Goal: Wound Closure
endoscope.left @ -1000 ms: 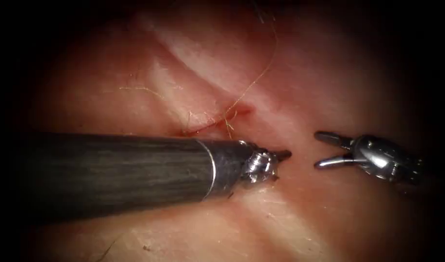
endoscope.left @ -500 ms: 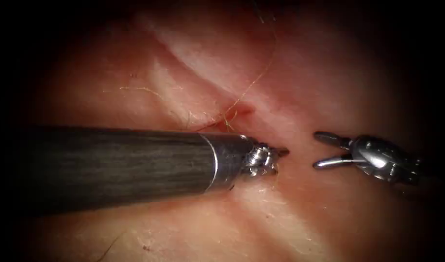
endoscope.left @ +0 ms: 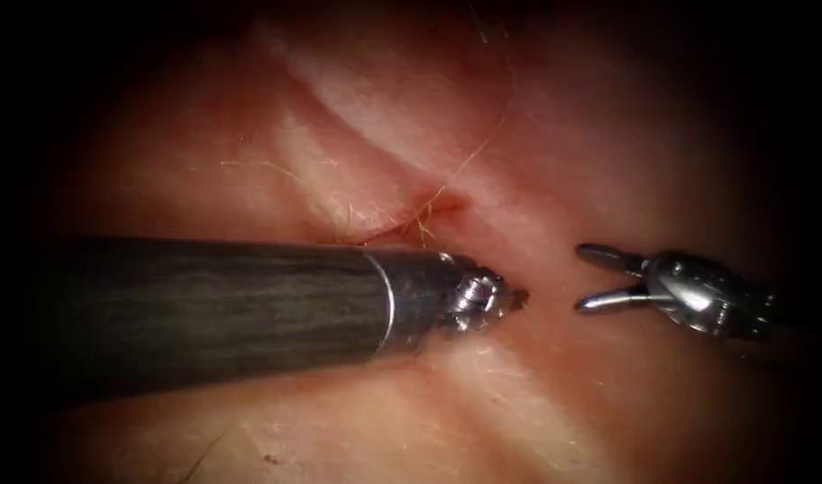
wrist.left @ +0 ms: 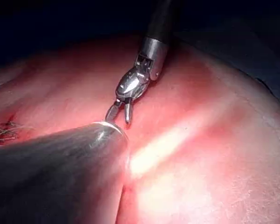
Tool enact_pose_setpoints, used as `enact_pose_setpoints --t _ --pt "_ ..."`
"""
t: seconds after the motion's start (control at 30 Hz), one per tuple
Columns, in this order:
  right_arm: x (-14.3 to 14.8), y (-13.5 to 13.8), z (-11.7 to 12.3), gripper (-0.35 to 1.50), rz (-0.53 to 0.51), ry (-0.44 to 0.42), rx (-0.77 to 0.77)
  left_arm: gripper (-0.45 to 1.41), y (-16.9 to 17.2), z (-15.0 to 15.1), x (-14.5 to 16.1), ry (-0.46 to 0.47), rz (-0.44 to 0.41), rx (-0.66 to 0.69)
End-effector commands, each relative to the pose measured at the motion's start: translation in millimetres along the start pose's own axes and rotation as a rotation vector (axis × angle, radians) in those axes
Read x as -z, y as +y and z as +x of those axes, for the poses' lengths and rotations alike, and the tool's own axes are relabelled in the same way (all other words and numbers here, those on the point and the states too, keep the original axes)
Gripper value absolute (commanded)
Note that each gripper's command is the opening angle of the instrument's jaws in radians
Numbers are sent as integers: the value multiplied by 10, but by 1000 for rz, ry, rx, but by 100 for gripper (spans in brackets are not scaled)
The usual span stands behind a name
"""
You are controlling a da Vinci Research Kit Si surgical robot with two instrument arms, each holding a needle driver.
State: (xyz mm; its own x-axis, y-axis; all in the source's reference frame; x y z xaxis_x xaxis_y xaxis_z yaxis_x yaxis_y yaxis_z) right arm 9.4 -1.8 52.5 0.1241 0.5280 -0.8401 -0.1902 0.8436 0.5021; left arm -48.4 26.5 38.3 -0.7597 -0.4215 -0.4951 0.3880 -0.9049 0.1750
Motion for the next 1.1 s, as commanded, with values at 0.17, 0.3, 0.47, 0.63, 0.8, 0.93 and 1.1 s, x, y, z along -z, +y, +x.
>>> enact_pose_setpoints --t 0.17,0.3,0.47,0.63,0.8,0.93,1.1 --pt "-24 -4 1 133 25 14 -1 -45 -28 -20 25 137 85 132" --pt "-59 -2 12 148 -9 78 -16 -45 -48 -44 40 280 108 257" --pt "-90 -2 22 148 -2 135 -22 -45 -57 -79 45 330 126 316" --pt "-107 8 27 140 -15 136 -28 -45 -57 -112 45 379 125 370" --pt "-125 10 30 142 -25 110 -30 -45 -61 -129 43 411 144 397" --pt "-144 11 33 145 -27 94 -25 -45 -62 -135 41 418 146 400" --pt "-158 14 38 147 -25 92 -46 -45 -61 -132 45 433 150 408"
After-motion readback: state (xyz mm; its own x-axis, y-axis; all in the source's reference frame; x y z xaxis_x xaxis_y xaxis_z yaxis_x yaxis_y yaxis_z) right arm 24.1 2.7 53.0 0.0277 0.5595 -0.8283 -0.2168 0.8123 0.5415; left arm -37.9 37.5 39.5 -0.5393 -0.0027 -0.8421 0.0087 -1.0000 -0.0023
